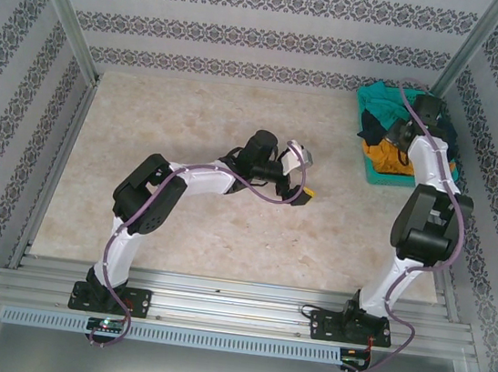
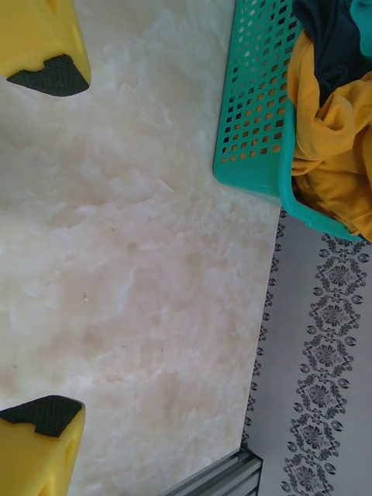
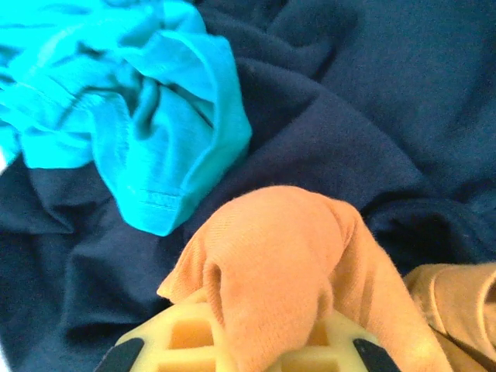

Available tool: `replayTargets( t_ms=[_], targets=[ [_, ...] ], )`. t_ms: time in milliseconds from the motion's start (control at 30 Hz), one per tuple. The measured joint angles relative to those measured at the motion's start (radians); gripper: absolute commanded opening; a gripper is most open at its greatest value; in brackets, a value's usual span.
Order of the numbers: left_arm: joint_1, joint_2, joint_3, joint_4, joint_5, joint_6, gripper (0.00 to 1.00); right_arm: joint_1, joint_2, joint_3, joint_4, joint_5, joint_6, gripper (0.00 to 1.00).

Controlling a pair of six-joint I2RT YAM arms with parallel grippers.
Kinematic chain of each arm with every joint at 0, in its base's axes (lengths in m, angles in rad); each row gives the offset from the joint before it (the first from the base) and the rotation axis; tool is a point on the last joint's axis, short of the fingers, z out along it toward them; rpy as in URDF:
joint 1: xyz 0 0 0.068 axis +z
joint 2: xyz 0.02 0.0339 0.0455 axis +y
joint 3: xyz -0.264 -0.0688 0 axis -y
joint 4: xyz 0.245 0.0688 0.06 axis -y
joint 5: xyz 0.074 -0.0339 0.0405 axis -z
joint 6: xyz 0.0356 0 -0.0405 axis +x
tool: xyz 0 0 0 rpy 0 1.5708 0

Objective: Fold and stack the t-shirts

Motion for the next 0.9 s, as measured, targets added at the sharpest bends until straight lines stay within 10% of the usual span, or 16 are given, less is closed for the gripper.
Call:
replayTargets(
  t_ms=[400,900],
  targets=[
    [0.006,-0.077,-0.127,0.000,-0.064,0.028,1.00,0.080,-0.432,-0.179,0.224,0.072,-0.071,0.00],
    [0.006,-0.140,-0.236,0.103,-0.127,-0.070,1.00,0.078,-0.472,0.015,0.196,-0.006,-0.126,0.00]
  ],
)
